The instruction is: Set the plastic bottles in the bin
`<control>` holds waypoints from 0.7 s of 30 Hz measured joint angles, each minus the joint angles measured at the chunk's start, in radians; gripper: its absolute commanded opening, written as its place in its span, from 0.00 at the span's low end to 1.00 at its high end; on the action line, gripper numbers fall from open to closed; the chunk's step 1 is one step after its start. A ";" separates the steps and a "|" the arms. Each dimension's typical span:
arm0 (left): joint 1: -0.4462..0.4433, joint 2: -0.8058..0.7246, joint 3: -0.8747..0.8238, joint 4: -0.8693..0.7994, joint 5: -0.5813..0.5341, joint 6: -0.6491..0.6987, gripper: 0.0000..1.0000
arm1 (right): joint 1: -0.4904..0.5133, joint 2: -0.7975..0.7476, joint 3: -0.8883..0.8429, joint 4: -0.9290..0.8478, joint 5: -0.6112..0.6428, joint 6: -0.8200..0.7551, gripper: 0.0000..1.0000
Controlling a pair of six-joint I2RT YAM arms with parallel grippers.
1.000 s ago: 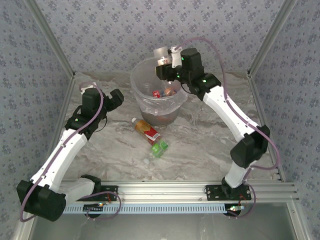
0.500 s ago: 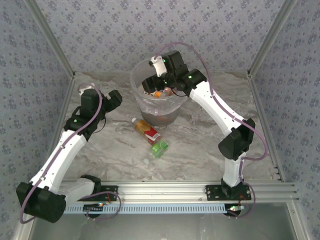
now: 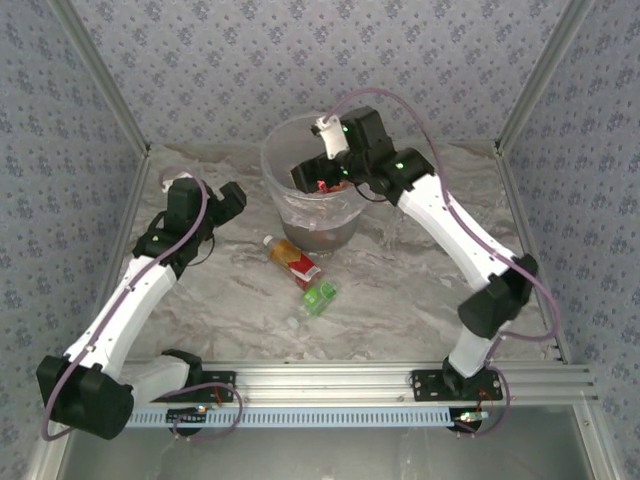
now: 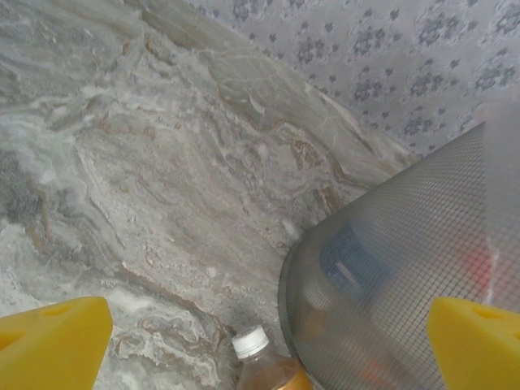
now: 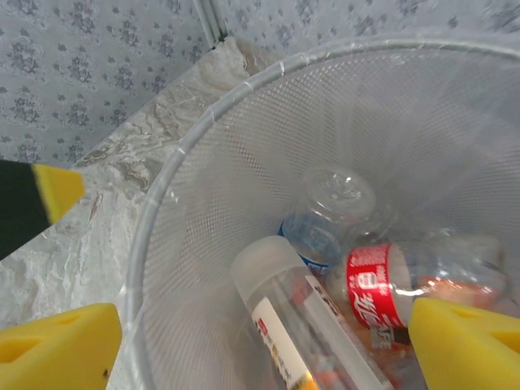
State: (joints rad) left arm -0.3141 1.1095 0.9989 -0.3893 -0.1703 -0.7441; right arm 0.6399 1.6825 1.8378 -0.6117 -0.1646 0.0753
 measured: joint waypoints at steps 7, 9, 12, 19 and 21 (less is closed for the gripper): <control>-0.002 0.048 -0.064 -0.024 0.062 -0.069 1.00 | 0.006 -0.350 -0.364 0.220 0.186 0.051 1.00; -0.007 0.058 -0.076 -0.035 0.090 -0.073 0.99 | 0.004 -0.434 -0.461 0.277 0.246 0.071 1.00; -0.038 0.067 -0.084 -0.049 0.132 -0.052 0.99 | -0.003 -0.544 -0.598 0.339 0.333 0.114 1.00; -0.272 0.073 -0.115 -0.083 0.155 0.086 0.99 | -0.055 -0.731 -0.827 0.340 0.488 0.267 1.00; -0.351 0.077 -0.150 -0.081 0.154 0.124 0.99 | -0.073 -0.770 -0.867 0.328 0.507 0.314 1.00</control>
State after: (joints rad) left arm -0.6651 1.1870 0.8486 -0.4702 -0.0162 -0.6197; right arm 0.5671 0.9123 0.9707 -0.2836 0.3424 0.3893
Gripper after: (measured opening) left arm 0.994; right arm 0.999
